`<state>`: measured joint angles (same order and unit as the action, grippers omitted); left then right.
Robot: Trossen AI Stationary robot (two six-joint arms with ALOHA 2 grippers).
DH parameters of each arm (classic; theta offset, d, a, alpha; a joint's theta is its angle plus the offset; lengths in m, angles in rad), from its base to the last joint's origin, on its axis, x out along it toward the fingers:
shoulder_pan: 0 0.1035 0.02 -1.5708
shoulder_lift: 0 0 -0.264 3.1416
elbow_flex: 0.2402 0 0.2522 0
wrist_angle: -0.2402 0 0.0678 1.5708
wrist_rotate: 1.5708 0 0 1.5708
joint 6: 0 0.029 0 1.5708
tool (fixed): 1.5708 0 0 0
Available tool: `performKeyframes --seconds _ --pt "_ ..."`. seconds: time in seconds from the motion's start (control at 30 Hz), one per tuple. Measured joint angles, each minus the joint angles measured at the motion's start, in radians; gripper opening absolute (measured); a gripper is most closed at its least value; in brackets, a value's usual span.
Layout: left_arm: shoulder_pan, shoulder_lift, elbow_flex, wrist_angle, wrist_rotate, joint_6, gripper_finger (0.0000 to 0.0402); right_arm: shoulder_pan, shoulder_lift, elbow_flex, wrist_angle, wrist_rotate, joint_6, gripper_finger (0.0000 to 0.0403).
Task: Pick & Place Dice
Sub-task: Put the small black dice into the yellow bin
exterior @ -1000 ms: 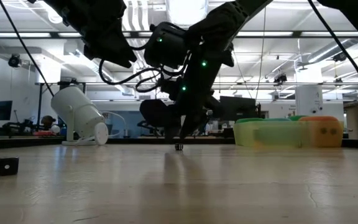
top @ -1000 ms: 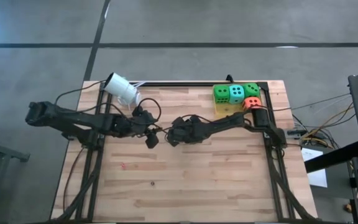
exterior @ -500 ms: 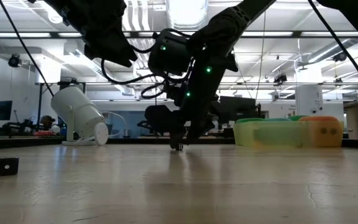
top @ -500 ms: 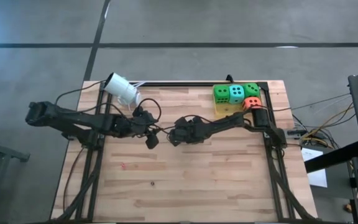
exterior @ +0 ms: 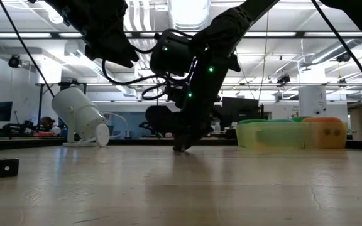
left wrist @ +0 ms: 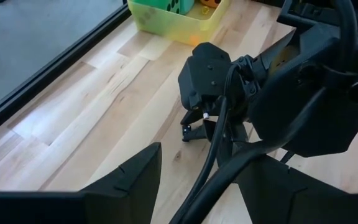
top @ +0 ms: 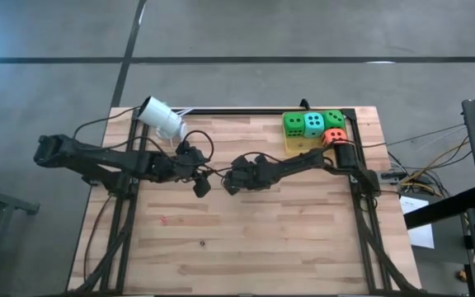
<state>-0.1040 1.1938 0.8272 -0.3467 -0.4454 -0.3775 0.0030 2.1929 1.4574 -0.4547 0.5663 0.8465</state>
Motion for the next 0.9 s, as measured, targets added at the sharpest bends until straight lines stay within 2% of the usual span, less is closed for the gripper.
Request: performKeyframes --seconds 0.2,0.63,0.9 --pt "0.0 0.0 0.0 -0.002 0.0 0.0 0.0203 -0.001 0.0 0.0 -0.002 0.0 -0.008 0.0041" --pt "0.0 0.0 0.001 0.002 0.001 0.0 0.0203 -0.001 -0.026 -0.002 -0.035 0.01 -0.068 0.005" --pt "-0.001 -0.001 0.003 0.002 0.003 0.0 0.0203 -0.001 -0.118 -0.003 -0.248 0.086 -0.053 0.0052"
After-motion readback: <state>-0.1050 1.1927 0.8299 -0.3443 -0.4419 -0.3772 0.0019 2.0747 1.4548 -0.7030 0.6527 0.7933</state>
